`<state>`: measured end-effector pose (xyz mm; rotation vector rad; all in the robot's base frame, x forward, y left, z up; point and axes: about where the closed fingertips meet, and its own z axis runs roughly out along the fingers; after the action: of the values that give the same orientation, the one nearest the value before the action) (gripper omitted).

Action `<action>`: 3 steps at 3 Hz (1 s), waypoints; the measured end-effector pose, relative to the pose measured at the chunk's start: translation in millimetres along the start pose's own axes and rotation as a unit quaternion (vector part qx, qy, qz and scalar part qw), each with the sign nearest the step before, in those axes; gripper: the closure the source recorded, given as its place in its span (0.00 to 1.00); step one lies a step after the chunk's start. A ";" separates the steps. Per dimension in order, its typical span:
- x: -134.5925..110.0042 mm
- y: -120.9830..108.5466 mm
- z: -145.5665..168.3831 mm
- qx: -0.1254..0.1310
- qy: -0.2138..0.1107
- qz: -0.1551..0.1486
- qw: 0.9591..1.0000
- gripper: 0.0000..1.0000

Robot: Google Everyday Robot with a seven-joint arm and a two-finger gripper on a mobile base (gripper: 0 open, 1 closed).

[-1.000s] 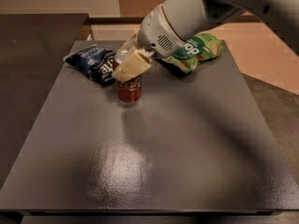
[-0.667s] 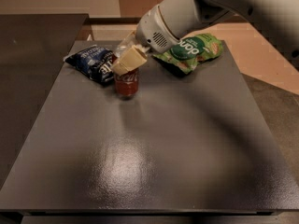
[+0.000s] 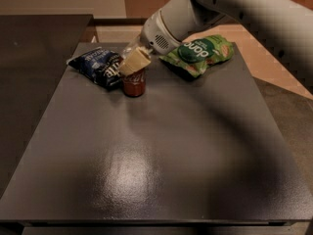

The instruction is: Move coke can near blue chip bag

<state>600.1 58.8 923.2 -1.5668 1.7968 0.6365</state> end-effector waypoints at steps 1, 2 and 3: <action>-0.1 1.0 1.3 -0.001 0.001 -0.002 1.000 0.59; -0.9 2.0 3.2 -0.003 0.002 -0.002 1.000 0.35; -1.6 3.1 4.9 -0.005 0.002 -0.003 1.000 0.12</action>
Offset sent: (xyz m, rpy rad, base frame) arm -0.0005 0.0009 -0.0011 -0.0037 -0.0006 0.0029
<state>598.0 64.0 920.9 -1.5804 1.7932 0.6405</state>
